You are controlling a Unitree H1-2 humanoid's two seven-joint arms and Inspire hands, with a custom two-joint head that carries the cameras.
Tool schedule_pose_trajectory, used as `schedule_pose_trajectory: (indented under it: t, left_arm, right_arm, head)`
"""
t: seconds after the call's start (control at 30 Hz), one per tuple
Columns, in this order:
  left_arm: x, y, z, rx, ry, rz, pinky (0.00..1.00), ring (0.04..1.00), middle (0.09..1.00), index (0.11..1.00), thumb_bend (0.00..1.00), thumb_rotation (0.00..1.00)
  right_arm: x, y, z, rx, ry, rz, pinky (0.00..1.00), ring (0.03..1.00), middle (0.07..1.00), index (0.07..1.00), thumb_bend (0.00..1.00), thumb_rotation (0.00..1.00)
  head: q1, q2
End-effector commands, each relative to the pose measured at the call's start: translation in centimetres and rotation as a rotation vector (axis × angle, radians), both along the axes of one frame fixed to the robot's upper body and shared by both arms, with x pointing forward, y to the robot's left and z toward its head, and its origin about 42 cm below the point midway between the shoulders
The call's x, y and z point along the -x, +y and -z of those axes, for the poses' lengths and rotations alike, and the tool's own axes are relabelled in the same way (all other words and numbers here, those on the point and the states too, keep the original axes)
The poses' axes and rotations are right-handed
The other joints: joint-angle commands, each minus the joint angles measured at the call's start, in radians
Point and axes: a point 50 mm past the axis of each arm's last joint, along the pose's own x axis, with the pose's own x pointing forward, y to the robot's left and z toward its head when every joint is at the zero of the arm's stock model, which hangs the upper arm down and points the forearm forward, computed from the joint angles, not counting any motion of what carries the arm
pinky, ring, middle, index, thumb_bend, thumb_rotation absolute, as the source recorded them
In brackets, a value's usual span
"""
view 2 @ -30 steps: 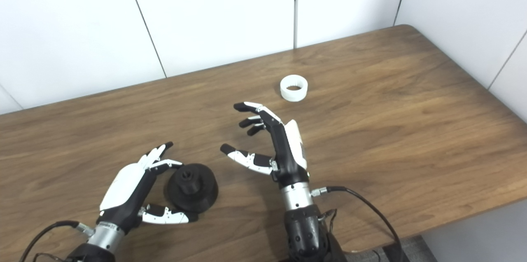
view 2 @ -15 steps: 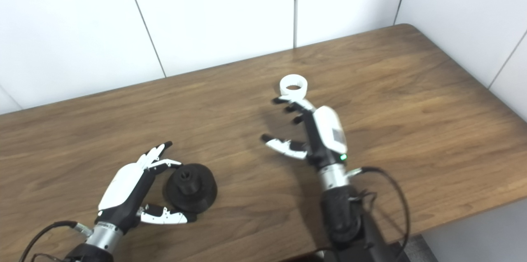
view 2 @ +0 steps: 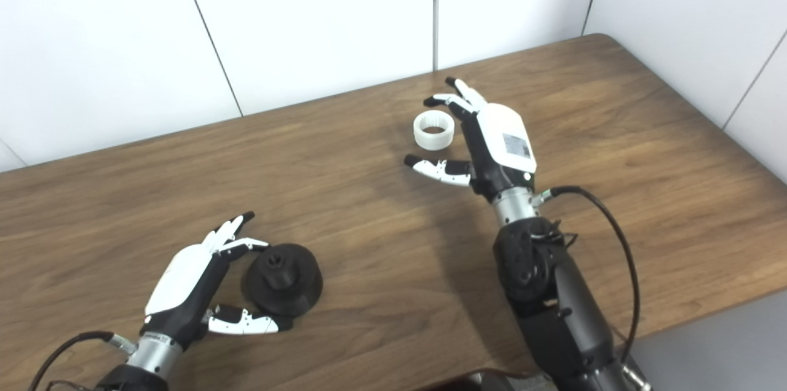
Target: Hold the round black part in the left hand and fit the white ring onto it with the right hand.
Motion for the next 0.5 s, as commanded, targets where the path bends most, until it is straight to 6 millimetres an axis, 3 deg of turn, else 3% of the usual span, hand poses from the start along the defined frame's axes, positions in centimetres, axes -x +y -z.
schedule_pose_trajectory:
  t: [0.0, 0.23, 0.47]
  left_arm:
    - [-0.6, -0.1, -0.3, -0.021, -0.02, 0.001, 1.0, 1.0, 1.0, 0.648, 1.0, 0.3]
    - [-0.6, 0.0, -0.4, -0.029, -0.02, -0.001, 1.0, 1.0, 1.0, 0.648, 1.0, 0.3]
    - [-0.5, -0.1, -0.5, -0.02, -0.017, 0.001, 1.0, 1.0, 1.0, 0.646, 1.0, 0.3]
  right_arm:
    - [-1.7, -0.6, -2.8, 0.049, -0.046, 0.026, 0.89, 0.996, 0.996, 0.81, 0.77, 0.43]
    - [-4.0, -1.7, -3.5, 0.105, 0.065, 0.031, 0.99, 1.0, 1.0, 0.896, 0.89, 0.53]
    - [-6.1, -1.8, -3.3, 0.15, 0.148, 0.031, 1.0, 1.0, 1.0, 0.919, 1.0, 0.68]
  head:
    - [0.0, 0.001]
    - [0.005, 0.003]
    - [0.013, 0.008]
